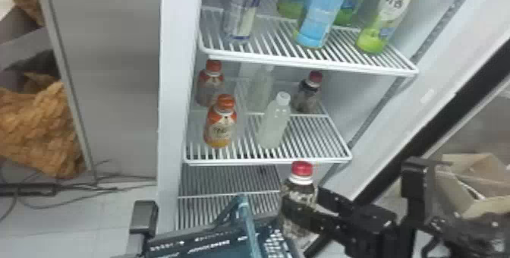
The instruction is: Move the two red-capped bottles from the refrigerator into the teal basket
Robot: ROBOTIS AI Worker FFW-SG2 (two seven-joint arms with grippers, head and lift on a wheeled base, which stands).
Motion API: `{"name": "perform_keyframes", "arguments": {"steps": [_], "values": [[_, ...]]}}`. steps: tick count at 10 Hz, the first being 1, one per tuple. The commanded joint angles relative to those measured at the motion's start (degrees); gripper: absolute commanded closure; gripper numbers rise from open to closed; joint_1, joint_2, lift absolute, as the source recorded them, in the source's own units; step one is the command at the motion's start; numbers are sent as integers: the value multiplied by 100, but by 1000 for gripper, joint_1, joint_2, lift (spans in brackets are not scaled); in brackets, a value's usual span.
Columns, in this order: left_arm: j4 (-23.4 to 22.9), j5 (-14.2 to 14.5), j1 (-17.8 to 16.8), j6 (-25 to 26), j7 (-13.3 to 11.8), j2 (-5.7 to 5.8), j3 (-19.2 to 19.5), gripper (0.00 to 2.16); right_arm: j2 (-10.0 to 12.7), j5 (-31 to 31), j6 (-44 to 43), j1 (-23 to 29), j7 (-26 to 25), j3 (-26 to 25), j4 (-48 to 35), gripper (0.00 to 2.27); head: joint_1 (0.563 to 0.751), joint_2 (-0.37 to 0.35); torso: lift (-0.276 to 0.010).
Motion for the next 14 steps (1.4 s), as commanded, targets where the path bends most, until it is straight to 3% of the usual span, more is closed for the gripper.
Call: {"name": "perform_keyframes", "arguments": {"steps": [1, 9, 12, 14], "values": [[6, -12, -6, 4, 0, -1, 0, 1113, -49, -33, 749, -5, -4, 48, -312, 614, 695, -350, -228], [6, 0, -20, -10, 0, 8, 0, 1111, -199, -136, 2071, -202, 4, 231, -228, 545, 695, -350, -228], [6, 11, 8, -24, 0, -1, 23, 1111, -190, 81, 1888, -328, 4, 242, -87, 427, 695, -350, -228], [6, 23, 8, -24, 0, -1, 0, 1111, -137, 287, 1143, -399, -4, 265, 12, 318, 695, -350, -228]]}}
